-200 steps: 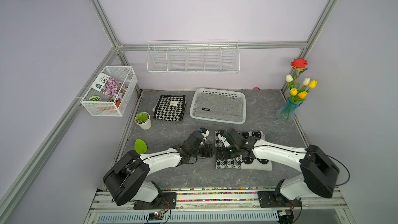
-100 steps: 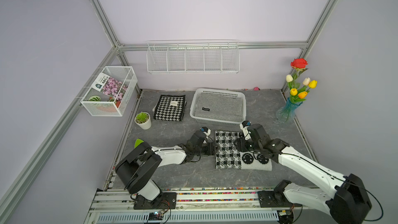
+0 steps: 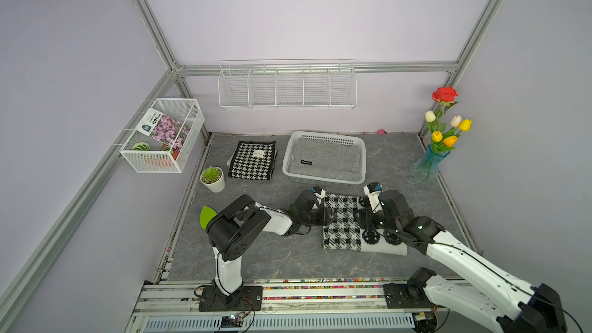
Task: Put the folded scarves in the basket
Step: Adjust the basket at the center of the board.
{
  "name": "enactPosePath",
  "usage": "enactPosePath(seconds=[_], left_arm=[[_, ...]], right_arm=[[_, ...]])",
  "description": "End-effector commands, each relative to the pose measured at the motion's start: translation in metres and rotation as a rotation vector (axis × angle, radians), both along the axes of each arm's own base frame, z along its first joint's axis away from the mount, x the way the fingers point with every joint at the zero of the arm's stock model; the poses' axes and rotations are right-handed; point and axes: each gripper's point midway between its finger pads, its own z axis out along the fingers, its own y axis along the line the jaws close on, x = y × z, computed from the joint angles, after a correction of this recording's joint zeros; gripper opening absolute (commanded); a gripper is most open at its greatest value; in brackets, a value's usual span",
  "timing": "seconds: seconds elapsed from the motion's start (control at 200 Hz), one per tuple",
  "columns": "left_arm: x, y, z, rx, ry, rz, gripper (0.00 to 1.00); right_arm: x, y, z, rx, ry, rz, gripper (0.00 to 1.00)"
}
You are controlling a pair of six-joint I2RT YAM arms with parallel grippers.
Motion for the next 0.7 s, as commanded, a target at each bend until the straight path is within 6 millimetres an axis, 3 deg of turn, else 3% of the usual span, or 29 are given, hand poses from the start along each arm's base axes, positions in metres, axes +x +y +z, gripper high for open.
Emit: enactPosePath(seconds=[0.0,0.195,0.435,0.615,0.695], left_arm=[[-0.025,0.012,-0.019,0.055,0.087,-0.042,0.02],[-0.034,0.055,-0.017,0.089,0.134,-0.006,0.00],[-0.032,0.119,-0.023,0.130,0.170,0.066,0.08],[-0.029,0.136,-0.013,0.138,0.128,0.098,0.16],[-0.028,0.140,-0.008,0.141,0.104,0.117,0.30]], right_arm=[[0.000,-0.010,-0.007,-0.040,-0.009,-0.022,0.62],[0.002,-0.011,-0.015,-0.049,0.000,-0.018,0.62],[0.016,-0.025,-0.031,0.023,0.085,-0.101,0.68],[0.013,-0.029,-0.056,0.079,0.205,-0.144,0.75],[0.011,-0.028,-0.068,0.081,0.238,-0.151,0.76]])
